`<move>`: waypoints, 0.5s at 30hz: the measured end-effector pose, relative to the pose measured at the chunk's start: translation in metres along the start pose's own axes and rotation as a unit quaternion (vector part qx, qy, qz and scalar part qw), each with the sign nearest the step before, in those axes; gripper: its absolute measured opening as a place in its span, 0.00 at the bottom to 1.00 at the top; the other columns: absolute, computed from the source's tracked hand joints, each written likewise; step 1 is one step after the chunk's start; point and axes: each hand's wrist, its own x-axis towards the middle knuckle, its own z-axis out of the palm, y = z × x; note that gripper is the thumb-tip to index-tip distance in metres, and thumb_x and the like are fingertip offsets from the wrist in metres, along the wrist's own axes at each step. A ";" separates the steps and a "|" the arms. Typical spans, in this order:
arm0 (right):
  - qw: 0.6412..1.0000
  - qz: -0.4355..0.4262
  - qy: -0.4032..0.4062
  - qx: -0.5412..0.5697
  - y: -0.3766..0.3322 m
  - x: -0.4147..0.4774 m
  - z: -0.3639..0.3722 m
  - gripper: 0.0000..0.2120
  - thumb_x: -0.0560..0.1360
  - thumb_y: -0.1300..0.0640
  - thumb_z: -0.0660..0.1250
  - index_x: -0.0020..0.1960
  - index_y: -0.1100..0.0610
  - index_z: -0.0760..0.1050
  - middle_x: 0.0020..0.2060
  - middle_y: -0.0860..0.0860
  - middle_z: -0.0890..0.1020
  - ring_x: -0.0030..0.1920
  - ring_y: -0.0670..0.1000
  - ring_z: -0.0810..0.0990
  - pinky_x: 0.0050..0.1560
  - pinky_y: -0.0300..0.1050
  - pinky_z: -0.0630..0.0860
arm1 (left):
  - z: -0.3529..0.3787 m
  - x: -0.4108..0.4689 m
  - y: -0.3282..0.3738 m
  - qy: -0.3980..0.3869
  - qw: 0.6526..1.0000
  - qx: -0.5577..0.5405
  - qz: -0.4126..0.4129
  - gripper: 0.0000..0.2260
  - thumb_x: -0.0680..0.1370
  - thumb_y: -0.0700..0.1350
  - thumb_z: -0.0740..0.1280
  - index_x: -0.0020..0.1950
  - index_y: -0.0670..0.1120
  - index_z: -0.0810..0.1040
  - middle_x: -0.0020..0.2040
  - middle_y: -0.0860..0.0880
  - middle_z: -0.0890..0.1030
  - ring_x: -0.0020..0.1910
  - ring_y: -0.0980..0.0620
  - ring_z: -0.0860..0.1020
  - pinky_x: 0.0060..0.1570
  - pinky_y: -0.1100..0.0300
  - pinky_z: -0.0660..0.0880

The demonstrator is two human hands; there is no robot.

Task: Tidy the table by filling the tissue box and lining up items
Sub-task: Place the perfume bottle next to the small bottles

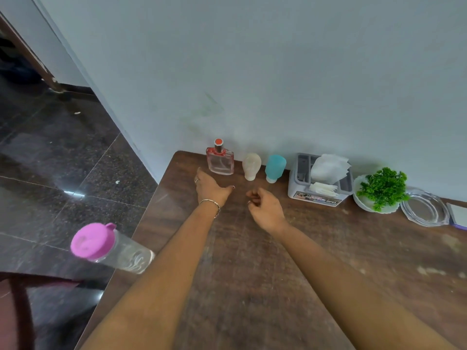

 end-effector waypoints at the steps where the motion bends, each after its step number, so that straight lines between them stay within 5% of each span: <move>1: 1.000 0.004 -0.005 0.002 -0.001 -0.003 0.000 0.11 0.75 0.62 0.65 0.57 0.55 0.75 0.57 0.50 0.79 0.56 0.47 0.77 0.58 0.38 0.72 | -0.002 -0.008 -0.005 -0.004 1.000 0.000 0.001 0.50 0.65 0.43 0.78 0.76 0.38 0.49 0.76 0.39 0.58 0.76 0.44 0.57 0.72 0.56 0.59; 9: 0.998 0.019 -0.044 0.042 -0.008 -0.058 0.024 0.11 0.76 0.59 0.66 0.58 0.55 0.75 0.57 0.49 0.79 0.54 0.46 0.77 0.58 0.40 0.72 | -0.029 -0.108 -0.073 -0.013 0.998 -0.065 0.012 0.37 0.66 0.38 0.76 0.72 0.42 0.63 0.62 0.48 0.73 0.63 0.50 0.73 0.65 0.51 0.72; 13: 0.998 0.007 -0.068 0.009 -0.011 -0.087 0.050 0.09 0.76 0.57 0.66 0.56 0.54 0.75 0.54 0.47 0.78 0.54 0.47 0.77 0.60 0.44 0.73 | -0.050 -0.147 -0.109 0.024 0.997 -0.080 0.006 0.25 0.68 0.37 0.73 0.64 0.43 0.73 0.53 0.50 0.78 0.49 0.53 0.78 0.51 0.66 0.75; 15: 0.996 -0.005 -0.085 0.004 -0.019 -0.097 0.062 0.09 0.76 0.57 0.65 0.56 0.55 0.75 0.52 0.47 0.78 0.52 0.47 0.77 0.59 0.44 0.73 | -0.065 -0.159 -0.125 0.046 0.993 -0.099 -0.032 0.15 0.69 0.36 0.71 0.54 0.45 0.78 0.46 0.52 0.80 0.40 0.57 0.78 0.48 0.65 0.76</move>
